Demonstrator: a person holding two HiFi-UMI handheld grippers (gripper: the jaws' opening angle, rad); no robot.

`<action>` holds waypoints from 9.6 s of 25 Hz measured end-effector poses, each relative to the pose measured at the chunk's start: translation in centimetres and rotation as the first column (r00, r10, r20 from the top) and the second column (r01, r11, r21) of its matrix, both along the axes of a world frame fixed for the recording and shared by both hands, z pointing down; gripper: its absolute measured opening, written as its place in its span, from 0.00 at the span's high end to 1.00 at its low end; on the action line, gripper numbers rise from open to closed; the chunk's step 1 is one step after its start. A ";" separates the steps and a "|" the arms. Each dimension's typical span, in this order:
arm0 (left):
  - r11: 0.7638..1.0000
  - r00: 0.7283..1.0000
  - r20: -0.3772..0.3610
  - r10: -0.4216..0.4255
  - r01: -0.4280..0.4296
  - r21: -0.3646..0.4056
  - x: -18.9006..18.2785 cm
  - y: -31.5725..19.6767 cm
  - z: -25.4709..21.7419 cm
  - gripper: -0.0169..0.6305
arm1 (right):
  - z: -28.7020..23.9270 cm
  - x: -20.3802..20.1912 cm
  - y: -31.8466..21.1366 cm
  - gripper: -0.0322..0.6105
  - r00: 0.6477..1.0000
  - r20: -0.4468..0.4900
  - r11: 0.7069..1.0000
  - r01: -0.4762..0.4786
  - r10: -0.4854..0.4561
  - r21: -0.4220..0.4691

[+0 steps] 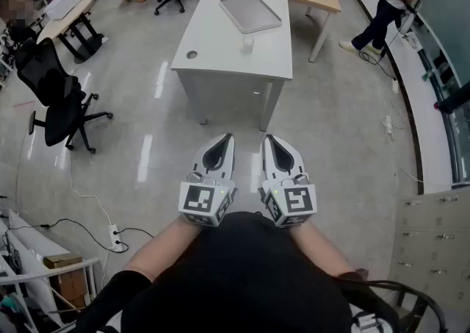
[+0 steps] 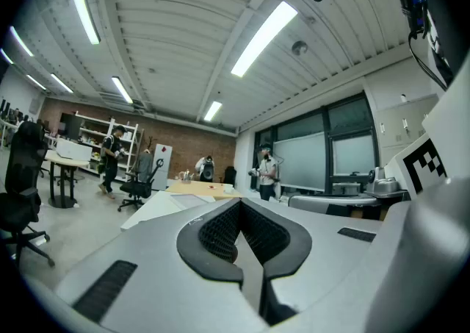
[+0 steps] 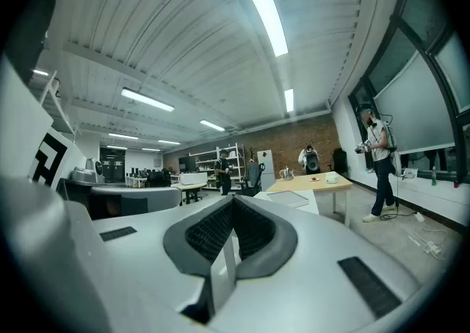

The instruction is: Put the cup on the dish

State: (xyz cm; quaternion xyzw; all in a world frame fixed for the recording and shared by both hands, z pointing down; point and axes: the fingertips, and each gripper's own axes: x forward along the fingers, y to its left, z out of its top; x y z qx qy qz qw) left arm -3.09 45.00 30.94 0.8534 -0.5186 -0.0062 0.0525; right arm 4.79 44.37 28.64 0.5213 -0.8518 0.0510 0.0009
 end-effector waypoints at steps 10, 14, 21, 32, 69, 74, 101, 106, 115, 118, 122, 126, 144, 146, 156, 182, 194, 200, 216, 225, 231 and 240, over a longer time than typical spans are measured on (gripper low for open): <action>1.000 1.000 -0.008 -0.010 0.010 -0.005 -3.5 -0.3 1.1 0.97 | 3.5 -2.1 -0.1 0.93 1.000 -0.003 1.000 -0.016 0.016 0.011; 1.000 1.000 -0.009 0.009 -0.010 -0.004 -4.9 -0.3 1.7 0.97 | 4.0 -3.1 -0.1 0.93 0.999 0.015 0.999 -0.047 0.047 0.002; 0.999 1.000 -0.006 0.027 -0.027 -0.031 -6.4 -2.1 3.1 0.97 | 5.5 -4.0 -1.9 0.93 0.995 0.049 0.995 -0.086 0.088 -0.049; 0.998 1.000 -0.002 0.011 -0.011 -0.064 -4.5 -13.5 4.6 0.97 | 6.8 -2.7 -14.2 0.93 0.997 0.045 0.997 -0.060 0.063 -0.052; 0.991 1.000 0.017 0.019 -0.017 -0.134 0.3 -43.6 7.9 0.97 | 9.7 0.2 -43.3 0.93 1.000 -0.013 0.993 -0.004 0.003 -0.119; 0.987 0.998 0.016 0.056 -0.053 -0.155 -1.8 -50.2 9.2 0.97 | 11.4 -2.0 -49.4 0.93 0.999 -0.026 0.987 -0.032 0.028 -0.159; 0.947 0.993 0.078 0.090 -0.061 -0.315 -3.0 -65.3 22.2 0.97 | 28.5 -4.8 -64.3 0.57 0.987 -0.139 0.894 0.005 -0.076 -0.449; 0.932 0.996 0.080 0.049 -0.017 -0.361 -3.6 -66.4 24.6 0.97 | 31.1 -4.9 -65.6 0.56 0.984 -0.155 0.884 0.008 -0.091 -0.468; 0.916 0.997 0.067 0.024 0.005 -0.401 -3.9 -68.4 27.7 0.97 | 34.4 -6.4 -67.8 0.56 0.975 -0.166 0.866 0.047 -0.148 -0.498; 0.914 0.997 0.072 0.026 0.006 -0.406 -3.9 -69.1 28.4 0.97 | 34.9 -6.5 -68.2 0.56 0.971 -0.178 0.862 0.049 -0.159 -0.504; 0.914 0.996 0.080 0.033 0.002 -0.405 -4.0 -69.4 28.9 0.97 | 35.0 -6.4 -68.2 0.56 0.970 -0.181 0.864 0.051 -0.162 -0.500; 0.917 0.997 0.076 0.030 0.003 -0.398 -4.6 -69.6 28.4 0.97 | 34.2 -6.3 -68.3 0.56 0.975 -0.174 0.871 0.037 -0.139 -0.490; 0.972 0.994 0.084 0.074 -0.053 -0.227 -1.9 -66.4 15.5 0.97 | 20.3 -3.2 -65.1 0.56 0.986 -0.155 0.922 0.002 -0.067 -0.388; 0.976 0.993 0.087 0.082 -0.062 -0.210 -1.4 -65.9 14.4 0.97 | 19.2 -2.8 -64.6 0.56 0.988 -0.143 0.923 0.004 -0.064 -0.384; 0.981 0.991 0.091 0.097 -0.080 -0.178 0.0 -66.4 12.7 0.97 | 17.2 -1.8 -65.9 0.56 0.991 -0.122 0.927 0.010 -0.060 -0.375; 0.970 0.997 0.067 -0.021 0.037 -0.239 -1.5 -83.7 22.2 0.97 | 27.8 -2.4 -87.5 0.56 0.987 -0.143 0.915 0.015 -0.079 -0.403; 0.949 0.997 0.071 -0.043 0.063 -0.308 -2.9 -82.3 26.7 0.97 | 32.9 -3.6 -89.9 0.56 0.979 -0.192 0.919 -0.018 -0.064 -0.394; 0.953 0.996 0.069 -0.053 0.071 -0.294 -3.3 -81.9 25.9 0.97 | 32.3 -3.9 -89.7 0.56 0.983 -0.176 0.930 -0.011 -0.058 -0.368; 0.983 0.998 0.053 -0.039 0.048 -0.178 -2.6 -75.9 14.4 0.97 | 17.8 -0.9 -78.0 0.87 0.994 -0.105 0.978 -0.054 0.033 -0.203; 0.996 0.998 0.017 0.068 -0.066 -0.064 0.1 -69.1 6.5 0.97 | 9.1 -0.7 -69.0 0.93 0.997 -0.065 0.996 -0.035 0.029 -0.084; 0.997 0.997 -0.001 0.075 -0.075 -0.037 0.2 -65.9 4.0 0.97 | 7.0 -1.2 -65.1 0.93 0.996 -0.082 0.999 -0.021 0.017 -0.048; 0.993 0.993 -0.017 0.118 -0.117 0.025 0.9 -63.8 1.8 0.97 | 4.5 -2.0 -63.3 0.93 0.996 -0.089 1.000 -0.012 0.012 0.000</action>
